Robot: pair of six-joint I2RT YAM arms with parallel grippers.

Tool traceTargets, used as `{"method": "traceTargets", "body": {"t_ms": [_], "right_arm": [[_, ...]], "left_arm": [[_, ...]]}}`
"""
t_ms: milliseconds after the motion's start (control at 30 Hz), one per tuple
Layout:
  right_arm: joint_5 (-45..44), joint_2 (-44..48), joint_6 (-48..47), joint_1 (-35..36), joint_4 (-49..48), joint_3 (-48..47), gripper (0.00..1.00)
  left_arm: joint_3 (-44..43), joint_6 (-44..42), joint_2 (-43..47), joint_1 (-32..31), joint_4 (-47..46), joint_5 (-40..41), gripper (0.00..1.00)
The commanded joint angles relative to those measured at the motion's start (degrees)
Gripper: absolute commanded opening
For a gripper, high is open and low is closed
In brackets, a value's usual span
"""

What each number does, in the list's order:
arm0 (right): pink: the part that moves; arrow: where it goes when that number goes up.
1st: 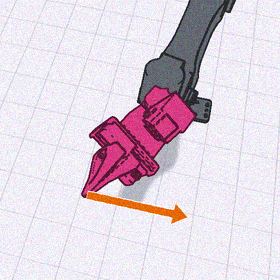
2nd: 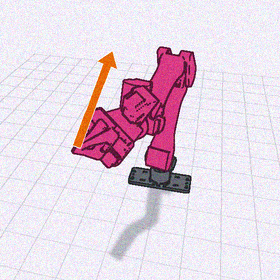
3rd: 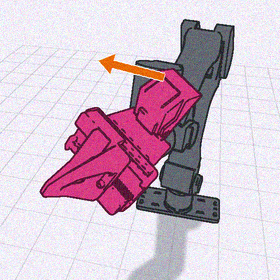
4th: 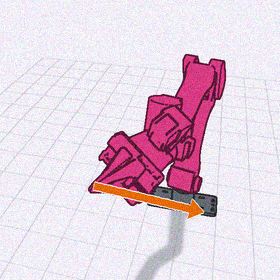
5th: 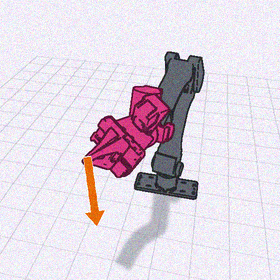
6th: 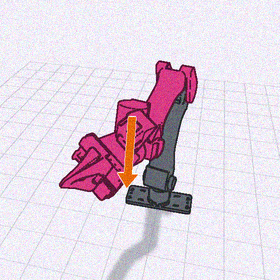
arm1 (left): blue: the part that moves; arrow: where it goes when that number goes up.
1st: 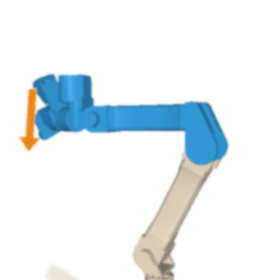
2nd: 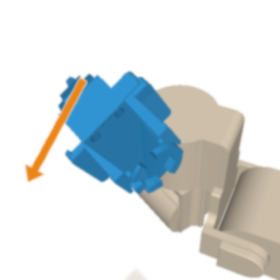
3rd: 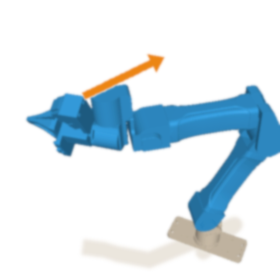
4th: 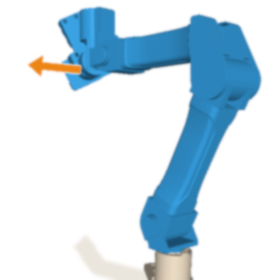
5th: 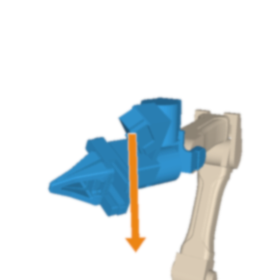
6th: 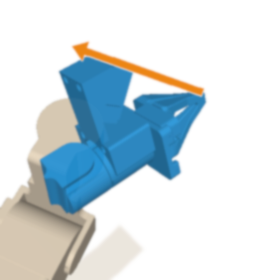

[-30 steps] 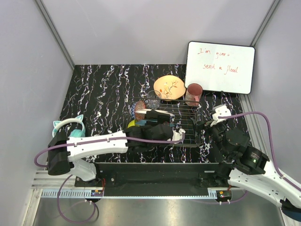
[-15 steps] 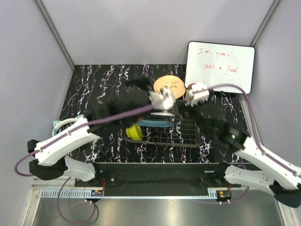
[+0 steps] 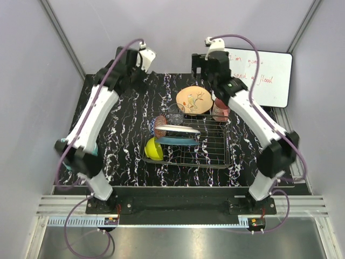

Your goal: Load the mixed dishes into the dish rack

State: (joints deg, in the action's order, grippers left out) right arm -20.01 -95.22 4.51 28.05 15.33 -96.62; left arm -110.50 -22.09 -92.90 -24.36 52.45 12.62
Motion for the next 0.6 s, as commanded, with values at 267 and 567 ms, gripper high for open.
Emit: {"method": "traceTargets", "body": {"t_ms": [267,567], "right_arm": [[15.4,-35.0,9.1,-8.3,9.5,-33.6,1.00],[24.9,-45.7,14.3,-12.9,9.3,-41.6,1.00]], "left_arm": [[-27.0,9.9,-30.1,10.3,5.7,-27.5,0.95],[-25.0,12.4,-36.8,10.0,3.3,-33.8,0.93]]}}
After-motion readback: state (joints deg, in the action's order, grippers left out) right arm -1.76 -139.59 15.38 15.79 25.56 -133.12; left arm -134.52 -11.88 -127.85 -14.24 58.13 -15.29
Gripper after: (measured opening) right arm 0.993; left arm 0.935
